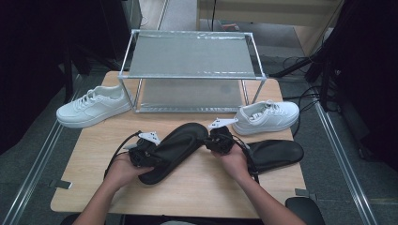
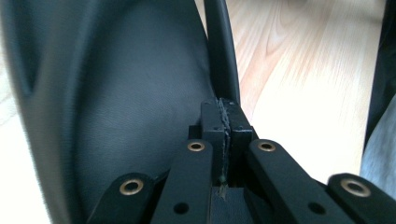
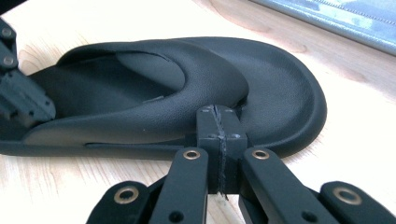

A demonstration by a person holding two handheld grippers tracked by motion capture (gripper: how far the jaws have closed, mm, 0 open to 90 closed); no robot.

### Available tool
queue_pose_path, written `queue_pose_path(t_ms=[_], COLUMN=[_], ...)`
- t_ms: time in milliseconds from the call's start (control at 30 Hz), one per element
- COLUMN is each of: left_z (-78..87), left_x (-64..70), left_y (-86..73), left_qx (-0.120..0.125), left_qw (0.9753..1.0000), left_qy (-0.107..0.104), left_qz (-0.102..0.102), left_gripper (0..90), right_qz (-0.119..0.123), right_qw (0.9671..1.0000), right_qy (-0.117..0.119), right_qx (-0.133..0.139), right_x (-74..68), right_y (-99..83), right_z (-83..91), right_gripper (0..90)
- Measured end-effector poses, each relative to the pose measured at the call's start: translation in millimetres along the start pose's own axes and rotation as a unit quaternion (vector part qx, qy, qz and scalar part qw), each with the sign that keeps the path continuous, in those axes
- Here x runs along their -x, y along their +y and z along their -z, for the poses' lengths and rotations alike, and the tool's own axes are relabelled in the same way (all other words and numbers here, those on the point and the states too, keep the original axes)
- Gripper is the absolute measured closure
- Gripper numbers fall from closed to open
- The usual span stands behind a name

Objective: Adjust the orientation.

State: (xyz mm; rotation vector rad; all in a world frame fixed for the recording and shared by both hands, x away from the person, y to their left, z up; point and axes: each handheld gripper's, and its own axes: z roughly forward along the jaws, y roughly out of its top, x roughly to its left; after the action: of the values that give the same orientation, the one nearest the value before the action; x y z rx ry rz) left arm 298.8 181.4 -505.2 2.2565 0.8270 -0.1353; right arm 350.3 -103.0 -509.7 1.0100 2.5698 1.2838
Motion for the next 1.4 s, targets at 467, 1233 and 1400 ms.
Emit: queue_pose_path(t_ms=[467,1233,1400], left_z=[40.3,20.6,20.6], left_x=[-47.5,-41.9,-35.8], left_y=[-13.9,-18.9,-21.5], left_qx=[0.038,0.006,0.002], left_qw=[0.9941,0.9965,0.9969], left_qy=[0.089,0.068,0.063], left_qz=[0.050,0.049,0.047], left_gripper=[90.0,90.0,90.0], right_qz=[0.013,0.012,0.009], right_qw=[0.9991,0.9988,0.9988], right_qy=[0.040,0.046,0.047], right_qx=[0.006,0.007,0.009], right_x=[-27.3,-25.7,-24.1], right_y=[-3.0,-2.4,-0.9], right_z=[4.3,-3.5,-5.6], right_gripper=[90.0,90.0,90.0])
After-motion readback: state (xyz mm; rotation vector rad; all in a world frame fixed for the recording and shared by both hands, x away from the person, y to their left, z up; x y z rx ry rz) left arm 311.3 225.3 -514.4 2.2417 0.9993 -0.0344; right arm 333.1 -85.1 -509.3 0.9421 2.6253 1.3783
